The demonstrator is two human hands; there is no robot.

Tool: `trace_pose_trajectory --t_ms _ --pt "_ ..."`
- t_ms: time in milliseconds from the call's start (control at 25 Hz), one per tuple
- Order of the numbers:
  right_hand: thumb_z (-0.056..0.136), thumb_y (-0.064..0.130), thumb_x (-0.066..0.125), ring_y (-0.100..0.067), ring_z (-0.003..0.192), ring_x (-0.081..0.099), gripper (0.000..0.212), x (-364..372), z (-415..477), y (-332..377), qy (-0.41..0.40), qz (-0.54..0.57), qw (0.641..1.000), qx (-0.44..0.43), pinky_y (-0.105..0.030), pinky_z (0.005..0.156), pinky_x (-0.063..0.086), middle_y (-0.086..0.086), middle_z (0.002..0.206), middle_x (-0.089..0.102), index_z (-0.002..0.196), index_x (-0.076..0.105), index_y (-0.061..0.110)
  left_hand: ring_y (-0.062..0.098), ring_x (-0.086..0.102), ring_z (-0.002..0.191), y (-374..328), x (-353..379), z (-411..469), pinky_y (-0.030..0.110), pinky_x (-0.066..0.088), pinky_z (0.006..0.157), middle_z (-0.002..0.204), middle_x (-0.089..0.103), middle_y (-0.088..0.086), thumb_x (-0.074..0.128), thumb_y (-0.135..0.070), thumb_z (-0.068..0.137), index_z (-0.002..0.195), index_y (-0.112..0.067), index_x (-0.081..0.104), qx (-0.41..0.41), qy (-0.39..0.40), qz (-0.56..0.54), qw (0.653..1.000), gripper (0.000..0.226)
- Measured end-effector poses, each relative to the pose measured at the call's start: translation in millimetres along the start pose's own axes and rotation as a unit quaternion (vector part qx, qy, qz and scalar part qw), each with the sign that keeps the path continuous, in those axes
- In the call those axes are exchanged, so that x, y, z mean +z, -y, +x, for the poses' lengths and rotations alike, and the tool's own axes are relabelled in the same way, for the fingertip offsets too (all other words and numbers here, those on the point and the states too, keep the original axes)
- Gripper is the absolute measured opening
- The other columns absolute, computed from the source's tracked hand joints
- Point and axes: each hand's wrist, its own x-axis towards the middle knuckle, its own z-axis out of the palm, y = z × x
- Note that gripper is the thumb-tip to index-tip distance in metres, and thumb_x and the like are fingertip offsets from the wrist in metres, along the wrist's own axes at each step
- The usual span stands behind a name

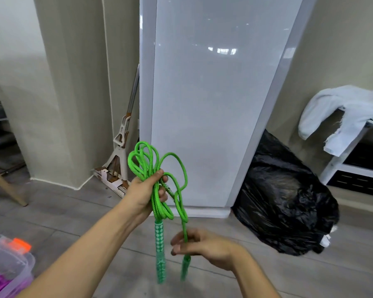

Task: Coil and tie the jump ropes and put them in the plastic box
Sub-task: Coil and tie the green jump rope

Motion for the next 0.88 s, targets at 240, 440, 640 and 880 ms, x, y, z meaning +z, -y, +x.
trace_pose_trajectory --t_ms 240,440,640,880 --pt "0.105 0.028 0.045 -0.015 0.054 0.056 0.027 -14 -15 -6 -0.091 -0.063 0.993 0.036 -0.023 0.053 0.045 0.000 0.063 0.047 0.094 0.068 0.021 0.013 0.036 0.037 -4 -6 3 0.019 0.032 0.039 0.072 0.056 0.008 0.053 -0.010 0.100 0.086 -0.007 0.052 0.013 -0.008 0.027 1.000 0.014" --pt "0.101 0.024 0.042 -0.012 0.047 0.020 0.022 -16 -26 27 -0.185 -0.034 0.982 -0.019 -0.021 0.047 0.015 -0.001 0.061 0.031 0.105 0.063 0.028 0.014 0.036 0.039 -3 -1 -1 0.021 0.032 0.040 0.073 0.056 0.009 0.053 -0.010 0.101 0.086 -0.008 0.052 0.007 0.005 0.038 0.999 0.015" --pt "0.098 0.015 0.039 -0.019 0.049 0.035 0.027 -16 -32 49 -0.275 0.155 0.942 -0.114 -0.025 0.048 0.026 -0.012 0.086 0.062 0.115 0.059 0.023 0.014 0.038 0.039 2 3 -4 0.022 0.034 0.039 0.074 0.058 0.009 0.053 -0.011 0.101 0.089 -0.006 0.052 0.014 0.014 0.068 0.997 0.012" --pt "0.101 0.021 0.056 -0.016 0.042 0.035 0.027 -18 -23 45 -0.309 0.256 0.914 -0.056 -0.021 0.040 0.027 -0.015 0.064 0.060 0.110 0.062 -0.003 0.017 0.040 0.042 14 5 -9 0.026 0.036 0.043 0.078 0.057 0.015 0.055 -0.015 0.100 0.080 -0.005 0.059 0.005 0.079 0.153 0.985 0.022"
